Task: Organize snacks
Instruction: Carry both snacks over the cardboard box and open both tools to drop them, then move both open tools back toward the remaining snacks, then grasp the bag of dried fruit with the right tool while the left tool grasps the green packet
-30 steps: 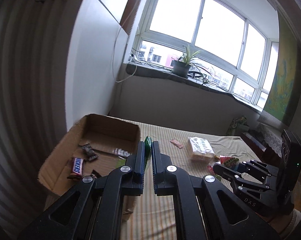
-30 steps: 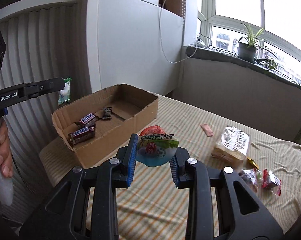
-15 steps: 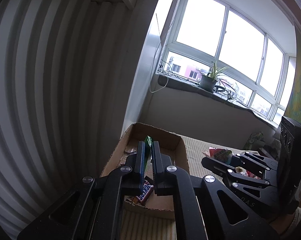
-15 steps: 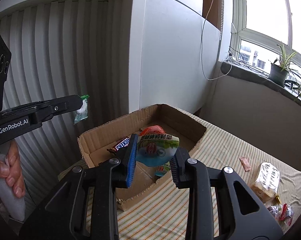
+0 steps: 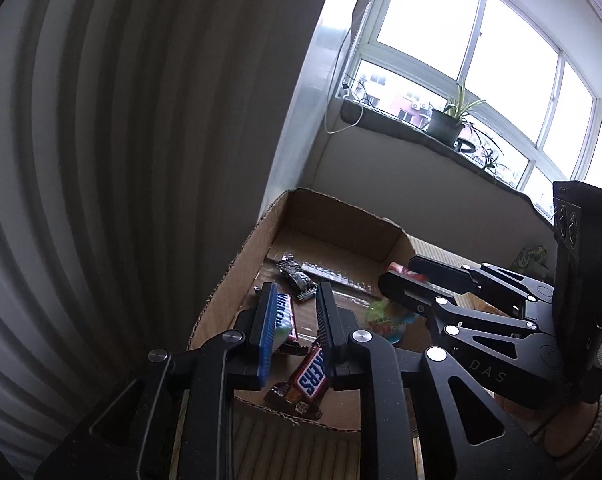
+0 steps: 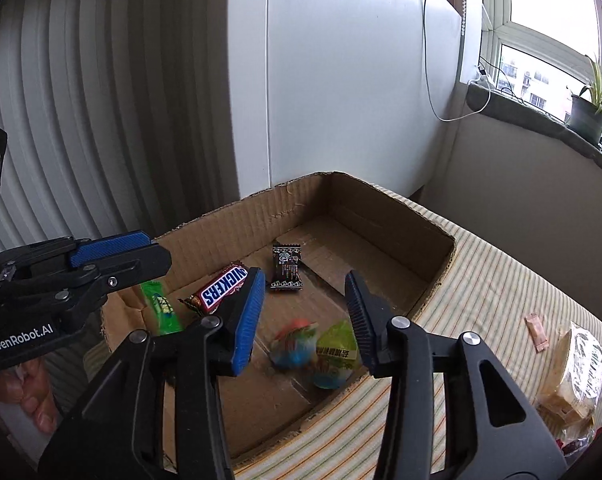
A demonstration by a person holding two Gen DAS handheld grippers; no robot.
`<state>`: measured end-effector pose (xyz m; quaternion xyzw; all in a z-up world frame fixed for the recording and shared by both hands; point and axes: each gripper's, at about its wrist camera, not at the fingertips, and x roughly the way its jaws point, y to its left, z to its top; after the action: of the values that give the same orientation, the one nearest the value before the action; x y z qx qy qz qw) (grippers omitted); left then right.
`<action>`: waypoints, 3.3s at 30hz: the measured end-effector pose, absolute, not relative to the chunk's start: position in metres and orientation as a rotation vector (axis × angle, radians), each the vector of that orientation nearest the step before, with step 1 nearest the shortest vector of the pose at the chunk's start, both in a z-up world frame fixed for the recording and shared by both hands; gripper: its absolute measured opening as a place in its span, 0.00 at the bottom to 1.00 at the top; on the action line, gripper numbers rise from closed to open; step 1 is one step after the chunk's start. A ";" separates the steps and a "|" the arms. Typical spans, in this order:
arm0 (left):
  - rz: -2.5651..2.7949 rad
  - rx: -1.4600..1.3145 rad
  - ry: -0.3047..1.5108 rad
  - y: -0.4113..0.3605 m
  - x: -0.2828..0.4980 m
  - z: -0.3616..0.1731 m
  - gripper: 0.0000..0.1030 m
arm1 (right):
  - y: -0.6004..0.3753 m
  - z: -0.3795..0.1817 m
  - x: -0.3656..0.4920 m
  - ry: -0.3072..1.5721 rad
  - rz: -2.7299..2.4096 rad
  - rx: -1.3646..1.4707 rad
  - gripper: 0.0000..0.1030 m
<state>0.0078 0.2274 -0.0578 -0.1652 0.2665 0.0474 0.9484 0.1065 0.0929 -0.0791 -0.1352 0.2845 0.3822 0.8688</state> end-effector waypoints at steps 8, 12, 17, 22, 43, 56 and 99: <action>0.132 -0.319 0.533 0.228 0.010 -0.057 0.54 | 0.083 -0.074 0.098 0.549 0.767 -0.284 0.65; 0.138 -0.317 0.531 0.227 0.007 -0.056 0.59 | 0.082 -0.069 0.086 0.514 0.755 -0.285 0.67; 0.152 -0.312 0.515 0.226 -0.005 -0.047 0.65 | 0.075 -0.060 0.072 0.482 0.737 -0.275 0.84; 0.178 -0.297 0.498 0.224 -0.015 -0.038 0.71 | 0.056 -0.055 0.059 0.475 0.697 -0.248 0.86; -0.063 -0.099 0.536 0.049 0.017 -0.016 0.77 | -0.215 -0.083 0.046 0.545 0.274 -0.020 0.86; -0.203 0.004 0.568 -0.030 0.028 -0.014 0.77 | -0.296 -0.088 0.034 0.560 0.156 0.049 0.86; -0.401 -0.085 0.839 -0.078 0.086 -0.113 0.18 | -0.307 -0.129 0.159 0.813 0.395 -0.116 0.33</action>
<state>0.0862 -0.0781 -0.1128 -0.0408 0.4044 -0.1935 0.8930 0.1593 -0.3067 -0.1293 -0.0562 0.3926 0.1906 0.8980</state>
